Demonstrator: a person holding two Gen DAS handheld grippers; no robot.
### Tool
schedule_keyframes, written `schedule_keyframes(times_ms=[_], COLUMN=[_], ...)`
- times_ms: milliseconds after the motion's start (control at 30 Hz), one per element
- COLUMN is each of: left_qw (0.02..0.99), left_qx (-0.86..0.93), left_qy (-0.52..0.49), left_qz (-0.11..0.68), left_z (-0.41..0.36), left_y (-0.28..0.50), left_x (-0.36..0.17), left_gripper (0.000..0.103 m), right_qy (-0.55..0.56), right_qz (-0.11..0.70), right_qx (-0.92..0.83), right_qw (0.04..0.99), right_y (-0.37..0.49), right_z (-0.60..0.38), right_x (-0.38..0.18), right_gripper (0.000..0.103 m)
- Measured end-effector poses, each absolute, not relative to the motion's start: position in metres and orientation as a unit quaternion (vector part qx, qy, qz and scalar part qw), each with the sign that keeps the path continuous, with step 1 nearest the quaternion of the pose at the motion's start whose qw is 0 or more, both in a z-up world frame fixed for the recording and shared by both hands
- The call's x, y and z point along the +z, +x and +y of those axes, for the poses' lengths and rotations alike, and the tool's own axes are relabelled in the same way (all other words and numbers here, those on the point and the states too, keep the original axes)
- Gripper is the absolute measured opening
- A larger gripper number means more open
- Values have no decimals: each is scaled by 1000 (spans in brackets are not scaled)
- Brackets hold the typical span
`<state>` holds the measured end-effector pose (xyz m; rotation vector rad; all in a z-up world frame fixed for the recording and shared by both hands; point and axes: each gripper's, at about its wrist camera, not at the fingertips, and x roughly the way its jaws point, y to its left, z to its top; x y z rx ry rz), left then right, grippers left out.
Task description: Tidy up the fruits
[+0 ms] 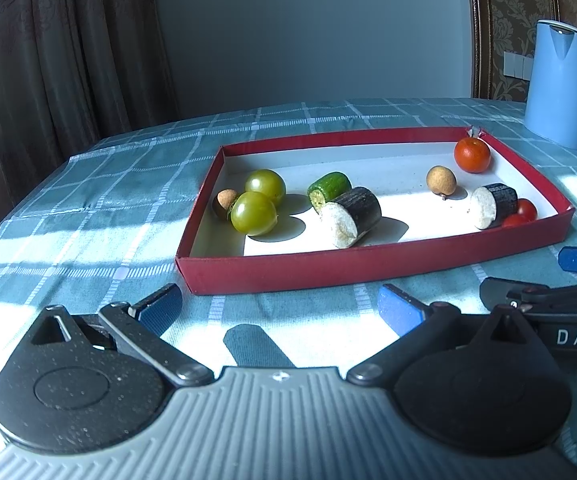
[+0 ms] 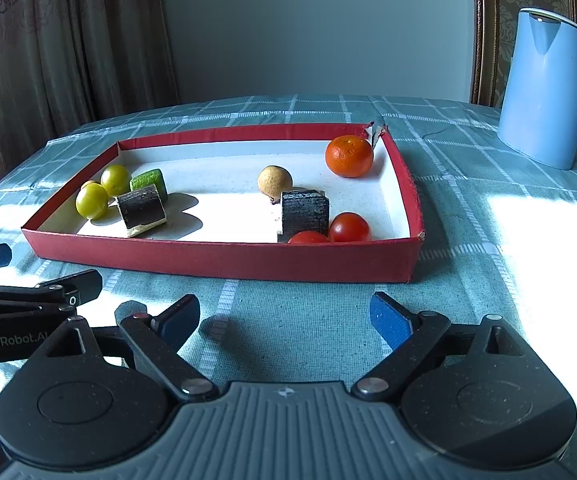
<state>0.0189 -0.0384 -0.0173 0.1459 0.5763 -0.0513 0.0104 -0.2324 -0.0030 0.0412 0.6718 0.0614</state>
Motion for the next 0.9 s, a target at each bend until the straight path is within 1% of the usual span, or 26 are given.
schedule_keyframes(times_ms=[900], left_qw=[955], left_qx=[-25], left_qy=[71], left_qz=[286], left_z=[-38], left_y=[19], left_x=[-17], left_gripper=[103], right_qy=[21], right_qz=[329], right_qx=[31], right_qw=[943], right_y=[11], right_z=[-232], right_x=[-3], right_gripper=[93])
